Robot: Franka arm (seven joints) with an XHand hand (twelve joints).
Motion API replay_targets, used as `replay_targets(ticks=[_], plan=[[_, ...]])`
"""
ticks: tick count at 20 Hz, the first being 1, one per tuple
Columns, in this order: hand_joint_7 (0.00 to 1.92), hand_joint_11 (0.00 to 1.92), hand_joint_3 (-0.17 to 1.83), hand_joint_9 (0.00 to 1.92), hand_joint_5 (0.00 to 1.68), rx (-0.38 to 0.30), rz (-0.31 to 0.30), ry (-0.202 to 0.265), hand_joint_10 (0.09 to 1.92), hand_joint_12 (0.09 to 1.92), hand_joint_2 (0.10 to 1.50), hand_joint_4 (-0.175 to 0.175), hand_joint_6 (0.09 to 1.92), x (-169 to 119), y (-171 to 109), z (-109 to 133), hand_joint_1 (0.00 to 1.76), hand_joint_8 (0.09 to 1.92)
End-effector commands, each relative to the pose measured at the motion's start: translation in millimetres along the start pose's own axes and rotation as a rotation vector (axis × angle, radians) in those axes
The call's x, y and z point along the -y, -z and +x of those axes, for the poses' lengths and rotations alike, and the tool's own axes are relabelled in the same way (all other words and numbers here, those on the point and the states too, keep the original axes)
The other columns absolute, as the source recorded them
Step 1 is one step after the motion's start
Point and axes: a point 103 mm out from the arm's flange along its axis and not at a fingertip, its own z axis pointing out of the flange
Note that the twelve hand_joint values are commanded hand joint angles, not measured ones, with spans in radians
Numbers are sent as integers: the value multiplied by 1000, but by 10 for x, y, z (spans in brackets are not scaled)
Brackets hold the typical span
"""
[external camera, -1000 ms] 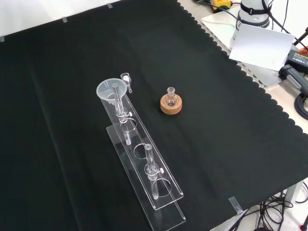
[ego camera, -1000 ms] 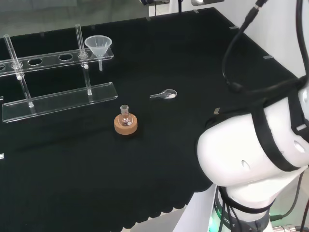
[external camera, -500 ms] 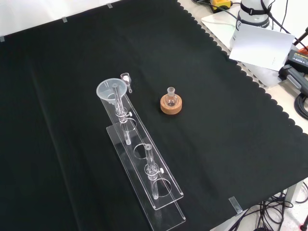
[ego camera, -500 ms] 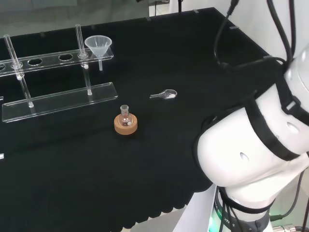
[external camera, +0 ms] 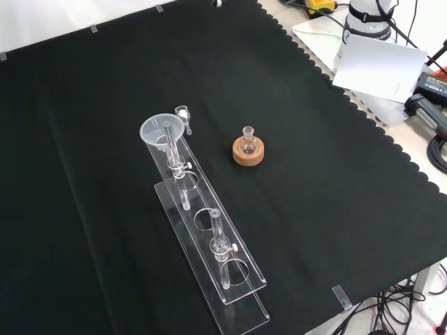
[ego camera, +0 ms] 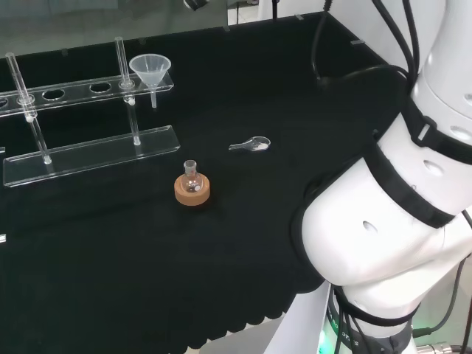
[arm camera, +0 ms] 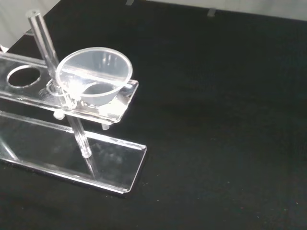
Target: Pick up the funnel from the transparent funnel stand.
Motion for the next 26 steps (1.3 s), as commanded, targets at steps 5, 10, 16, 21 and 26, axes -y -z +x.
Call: replay_targets(ticks=[5, 10, 16, 21, 26], plan=[[0, 0, 75, 0, 0, 0, 22, 60, 87, 87, 601, 20, 87, -301, -148, 198, 474, 87], [0, 0, 70, 0, 0, -7, 21, 62, 87, 87, 606, 2, 87, -316, -170, 189, 485, 87], [0, 0, 66, 0, 0, 4, 79, 62, 87, 87, 607, -4, 87, -734, -450, 256, 492, 87], [0, 0, 63, 0, 0, -15, 105, 66, 87, 87, 608, -5, 87, -886, -587, 269, 494, 87], [0, 0, 61, 0, 0, -17, 132, 86, 87, 87, 610, -6, 87, -963, -653, 327, 495, 87]])
